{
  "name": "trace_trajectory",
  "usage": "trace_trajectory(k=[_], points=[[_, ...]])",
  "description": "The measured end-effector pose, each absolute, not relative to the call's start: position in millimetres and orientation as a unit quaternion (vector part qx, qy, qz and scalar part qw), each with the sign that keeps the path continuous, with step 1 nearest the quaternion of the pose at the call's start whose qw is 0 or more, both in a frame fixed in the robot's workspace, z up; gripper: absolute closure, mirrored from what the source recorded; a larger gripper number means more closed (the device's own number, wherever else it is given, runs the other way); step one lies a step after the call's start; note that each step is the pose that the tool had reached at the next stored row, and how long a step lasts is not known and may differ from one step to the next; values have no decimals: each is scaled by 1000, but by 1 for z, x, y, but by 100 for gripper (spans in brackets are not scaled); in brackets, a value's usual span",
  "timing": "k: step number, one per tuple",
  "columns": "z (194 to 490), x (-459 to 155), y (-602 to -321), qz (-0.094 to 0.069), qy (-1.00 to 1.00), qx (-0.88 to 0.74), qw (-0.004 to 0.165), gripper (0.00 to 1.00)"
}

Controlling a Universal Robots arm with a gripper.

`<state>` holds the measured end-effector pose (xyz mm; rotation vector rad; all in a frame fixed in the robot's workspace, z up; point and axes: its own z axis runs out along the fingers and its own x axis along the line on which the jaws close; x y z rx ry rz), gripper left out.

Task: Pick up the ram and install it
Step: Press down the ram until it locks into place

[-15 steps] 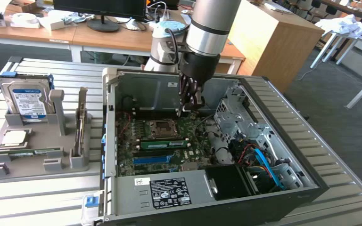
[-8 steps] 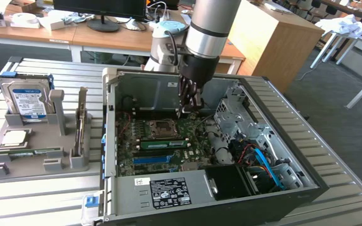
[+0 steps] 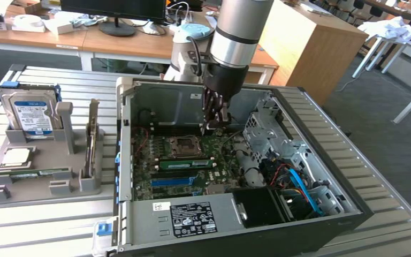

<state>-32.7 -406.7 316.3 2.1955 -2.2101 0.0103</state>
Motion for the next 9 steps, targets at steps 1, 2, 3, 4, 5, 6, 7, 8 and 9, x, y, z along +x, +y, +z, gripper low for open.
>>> trace_trajectory(k=[1,2,3,4,5,6,7,8,9], points=[[316,-33,-407,3,-709,705,13,90],[316,-33,-407,3,-709,705,13,90],[316,-32,-407,3,-709,705,13,90],[316,-32,-407,3,-709,705,13,90],[316,-31,-407,3,-709,705,13,90],[316,-30,-407,3,-709,705,13,90],[316,-29,-407,3,-709,705,13,90],[316,-28,-407,3,-709,705,13,90],[316,-27,-407,3,-709,705,13,90]])
